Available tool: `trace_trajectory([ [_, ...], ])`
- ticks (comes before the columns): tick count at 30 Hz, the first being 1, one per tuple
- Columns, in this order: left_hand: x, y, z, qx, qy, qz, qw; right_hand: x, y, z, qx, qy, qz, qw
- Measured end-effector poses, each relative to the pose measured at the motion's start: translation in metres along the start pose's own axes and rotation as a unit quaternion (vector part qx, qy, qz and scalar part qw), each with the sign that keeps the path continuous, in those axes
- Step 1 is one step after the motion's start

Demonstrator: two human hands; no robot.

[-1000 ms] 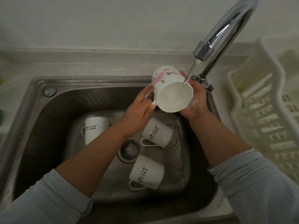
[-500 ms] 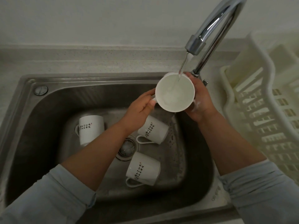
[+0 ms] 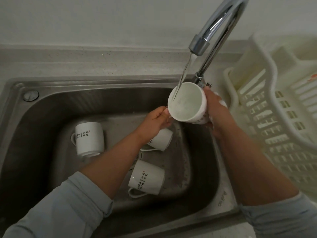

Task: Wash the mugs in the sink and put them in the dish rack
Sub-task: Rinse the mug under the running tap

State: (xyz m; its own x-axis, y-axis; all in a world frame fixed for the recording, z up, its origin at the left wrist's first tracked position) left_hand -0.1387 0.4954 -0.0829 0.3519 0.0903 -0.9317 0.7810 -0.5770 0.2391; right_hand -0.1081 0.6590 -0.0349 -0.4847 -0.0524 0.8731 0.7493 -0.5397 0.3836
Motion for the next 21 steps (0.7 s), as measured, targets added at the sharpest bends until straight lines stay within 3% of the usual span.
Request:
trace_trajectory([
  [6, 0.016, 0.007, -0.002, -0.011, 0.023, 0.04, 0.999, -0.019, 0.006, 0.004, 0.012, 0.084, -0.055, 0.995],
  [12, 0.024, 0.028, 0.01, -0.027, -0.004, 0.084, 0.996, -0.059, 0.018, -0.006, 0.059, 0.085, -0.184, 0.978],
  [21, 0.027, 0.054, 0.035, -0.039, -0.094, 0.172, 0.98, -0.095, 0.03, -0.032, 0.132, 0.099, -0.267, 0.95],
])
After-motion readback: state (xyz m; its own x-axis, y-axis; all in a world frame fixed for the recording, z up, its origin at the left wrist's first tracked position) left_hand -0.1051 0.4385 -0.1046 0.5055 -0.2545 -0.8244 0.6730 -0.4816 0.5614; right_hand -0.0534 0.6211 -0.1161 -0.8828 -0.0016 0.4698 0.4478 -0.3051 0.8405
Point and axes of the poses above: each hand's wrist, its own y-axis away from the middle knuckle, its own z-axis out of the back of the hand, x = y × z, the point moved 10 cm from there along -y, towards the middle knuckle, and after that the axes turned 4 degrees about y, right-handed, at the moved point
